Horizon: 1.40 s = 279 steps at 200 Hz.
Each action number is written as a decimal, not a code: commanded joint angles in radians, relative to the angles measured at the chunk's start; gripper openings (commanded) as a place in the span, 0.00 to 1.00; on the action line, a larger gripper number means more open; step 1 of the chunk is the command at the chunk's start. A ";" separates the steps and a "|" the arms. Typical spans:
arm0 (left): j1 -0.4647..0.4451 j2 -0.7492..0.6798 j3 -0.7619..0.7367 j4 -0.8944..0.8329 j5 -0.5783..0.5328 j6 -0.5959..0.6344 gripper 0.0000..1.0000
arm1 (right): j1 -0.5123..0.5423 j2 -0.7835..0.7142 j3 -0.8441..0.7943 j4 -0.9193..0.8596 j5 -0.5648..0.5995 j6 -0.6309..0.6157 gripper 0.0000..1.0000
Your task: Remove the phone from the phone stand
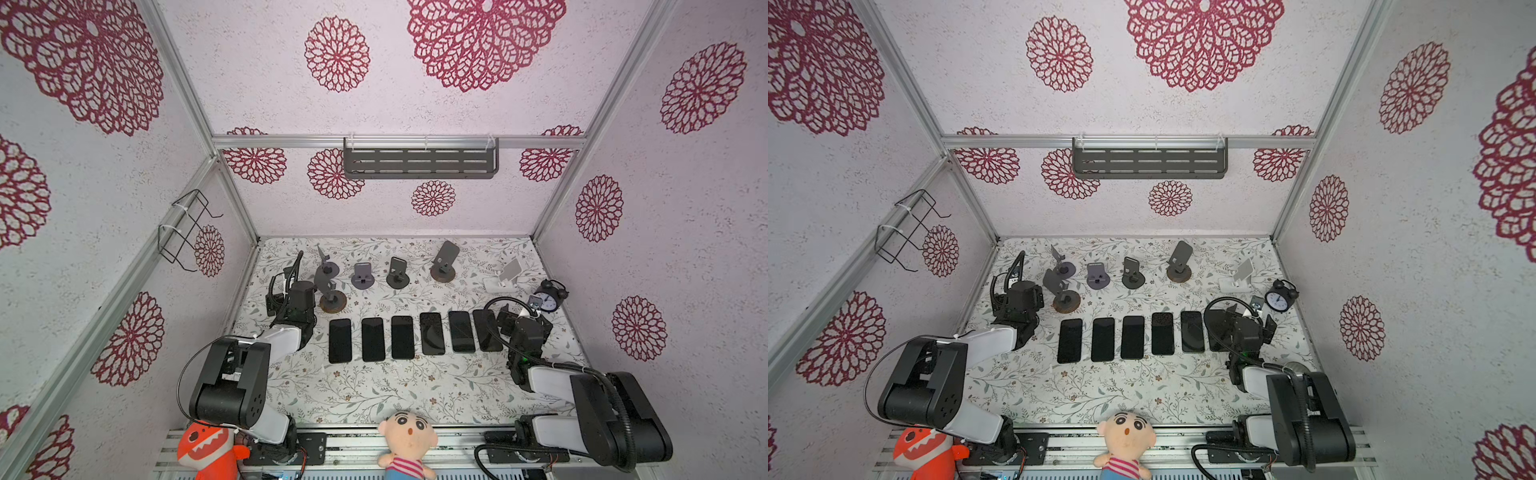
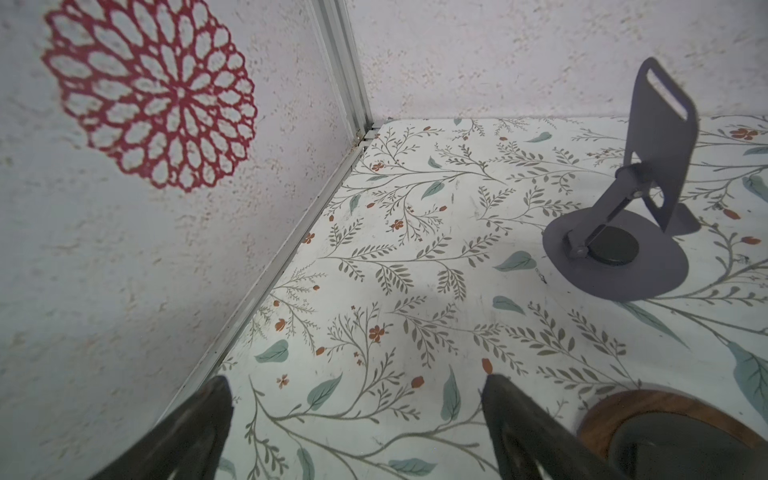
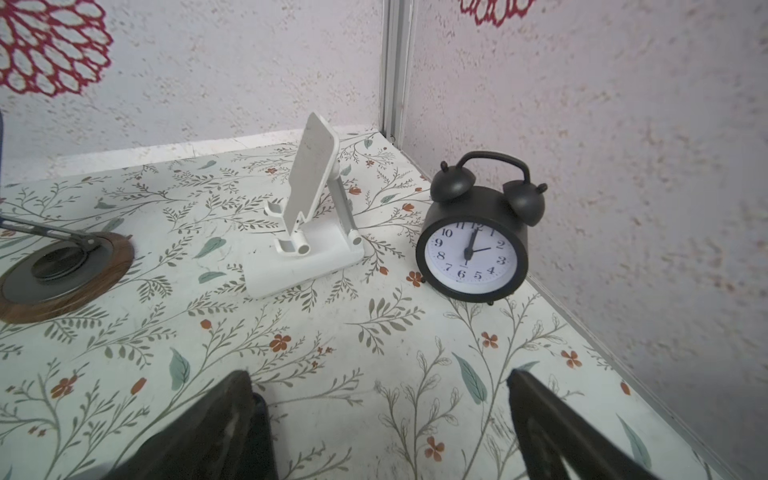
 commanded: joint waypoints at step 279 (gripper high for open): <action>0.244 -0.005 -0.229 0.457 0.394 -0.077 0.97 | -0.035 0.214 0.016 0.327 -0.105 -0.085 0.99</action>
